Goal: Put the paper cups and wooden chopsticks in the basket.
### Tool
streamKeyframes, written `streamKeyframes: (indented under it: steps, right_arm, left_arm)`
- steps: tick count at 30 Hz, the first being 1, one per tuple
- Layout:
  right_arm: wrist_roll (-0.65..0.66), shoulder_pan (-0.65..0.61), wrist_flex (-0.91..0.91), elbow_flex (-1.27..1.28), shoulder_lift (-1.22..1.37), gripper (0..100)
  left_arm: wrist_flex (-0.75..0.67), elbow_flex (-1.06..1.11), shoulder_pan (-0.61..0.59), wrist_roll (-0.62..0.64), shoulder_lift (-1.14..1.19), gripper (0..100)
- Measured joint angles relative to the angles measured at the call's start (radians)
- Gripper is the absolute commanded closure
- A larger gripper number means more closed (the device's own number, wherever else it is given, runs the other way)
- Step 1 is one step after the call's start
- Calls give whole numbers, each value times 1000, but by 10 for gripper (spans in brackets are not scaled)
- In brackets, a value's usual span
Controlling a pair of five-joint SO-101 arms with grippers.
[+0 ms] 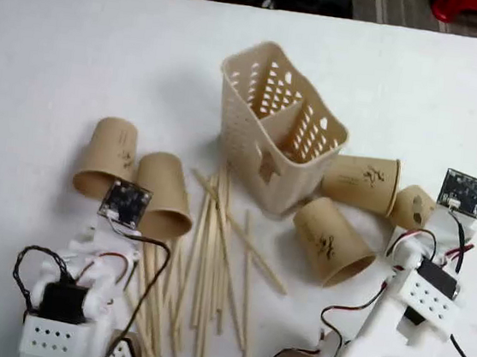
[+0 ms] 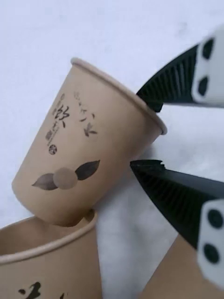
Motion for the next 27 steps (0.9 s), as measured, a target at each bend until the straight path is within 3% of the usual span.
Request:
streamKeyframes:
  steps: [6, 13, 27]
  right_arm:
    - [9, -6, -31, 0, 0, 978]
    - [121, 6, -9, -43, 0, 978]
    - [267, 34, 342, -456, 0, 978]
  left_arm:
    - [0, 0, 0, 0, 0, 976]
    - [0, 0, 0, 0, 0, 976]
    - [0, 0, 0, 0, 0, 976]
